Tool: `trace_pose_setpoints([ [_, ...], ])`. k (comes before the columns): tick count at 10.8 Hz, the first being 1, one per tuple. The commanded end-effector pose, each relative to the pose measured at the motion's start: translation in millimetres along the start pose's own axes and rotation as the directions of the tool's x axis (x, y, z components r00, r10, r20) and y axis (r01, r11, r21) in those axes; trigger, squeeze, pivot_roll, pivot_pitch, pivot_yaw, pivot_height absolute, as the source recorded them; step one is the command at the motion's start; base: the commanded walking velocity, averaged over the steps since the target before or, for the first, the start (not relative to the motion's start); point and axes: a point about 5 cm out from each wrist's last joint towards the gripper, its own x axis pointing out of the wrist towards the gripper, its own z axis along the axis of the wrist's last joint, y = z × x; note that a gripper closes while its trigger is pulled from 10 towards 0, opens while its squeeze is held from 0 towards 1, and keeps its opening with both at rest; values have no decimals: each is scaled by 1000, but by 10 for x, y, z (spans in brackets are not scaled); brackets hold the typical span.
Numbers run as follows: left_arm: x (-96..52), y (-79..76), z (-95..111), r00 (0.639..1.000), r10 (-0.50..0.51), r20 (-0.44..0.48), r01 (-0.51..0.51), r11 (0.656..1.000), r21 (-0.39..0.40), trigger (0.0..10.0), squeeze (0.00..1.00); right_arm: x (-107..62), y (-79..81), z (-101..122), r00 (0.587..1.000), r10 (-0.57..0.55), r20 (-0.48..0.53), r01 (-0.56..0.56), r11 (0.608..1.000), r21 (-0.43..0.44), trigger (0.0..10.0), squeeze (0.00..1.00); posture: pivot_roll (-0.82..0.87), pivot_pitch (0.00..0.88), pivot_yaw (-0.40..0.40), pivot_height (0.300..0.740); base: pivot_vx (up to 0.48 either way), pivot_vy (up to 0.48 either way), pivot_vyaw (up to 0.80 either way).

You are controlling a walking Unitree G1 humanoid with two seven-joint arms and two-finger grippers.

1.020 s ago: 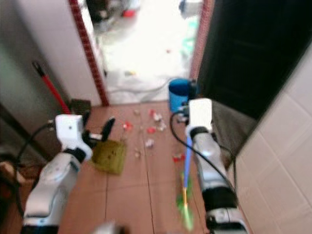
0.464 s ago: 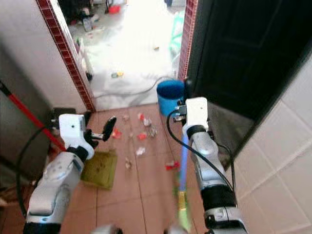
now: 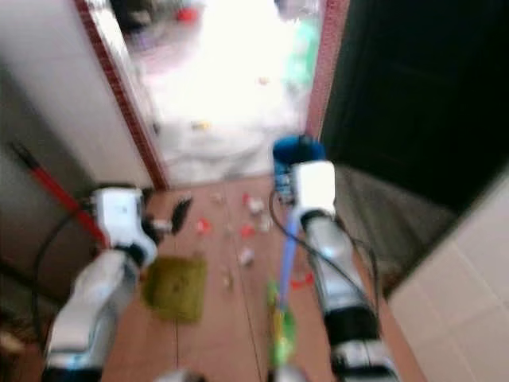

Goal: Sweep floor

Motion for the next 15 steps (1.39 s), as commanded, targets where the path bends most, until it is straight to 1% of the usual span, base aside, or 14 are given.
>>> trace_pose_setpoints([
  [1,-26,95,31,999,38,8,-38,999,31,10000,0,64,94,184,996,36,81,-34,999,-19,10000,0,2,50,17,740,349,330,794],
  [2,-24,89,24,999,39,4,-39,999,35,10000,0,66,96,190,996,38,83,-36,999,-16,10000,0,2,49,16,740,349,330,788],
  [4,-20,86,-24,998,59,-18,-58,996,61,10000,0,60,100,184,996,45,83,-44,999,-14,10000,0,-2,45,18,740,369,0,625],
  [6,11,49,-14,998,69,-11,-68,993,95,10000,0,62,84,199,995,44,88,-42,999,-19,10000,0,-8,45,19,740,422,0,238],
  [7,11,51,-8,995,95,3,-95,990,102,10000,0,58,78,192,995,44,86,-42,999,-21,10000,0,-9,48,19,740,0,0,0],
  [9,0,41,-18,993,116,7,-116,987,112,10000,0,56,67,185,996,37,84,-35,999,-18,10000,0,-9,50,17,740,0,0,0],
  [10,-9,-3,-34,995,104,-2,-103,990,100,10000,0,60,52,185,996,25,84,-24,1000,-14,10000,0,-6,52,16,740,0,0,0],
  [11,-12,-32,-36,996,89,0,-88,992,92,10000,0,62,43,189,996,19,85,-17,999,-28,10000,0,-6,52,16,740,0,0,0],
  [12,-12,-35,-27,996,88,4,-88,992,94,10000,0,63,38,202,996,13,93,-8,998,-55,10000,0,-5,53,18,740,0,0,0],
  [13,-7,-36,-28,996,87,2,-87,992,88,10000,0,70,11,216,995,-6,99,12,998,-60,10000,0,-5,53,18,740,0,0,0],
  [15,-6,-32,-42,996,89,-7,-87,991,103,10000,0,83,-9,273,994,-10,111,20,996,-90,10000,0,-12,53,21,740,0,0,0],
])
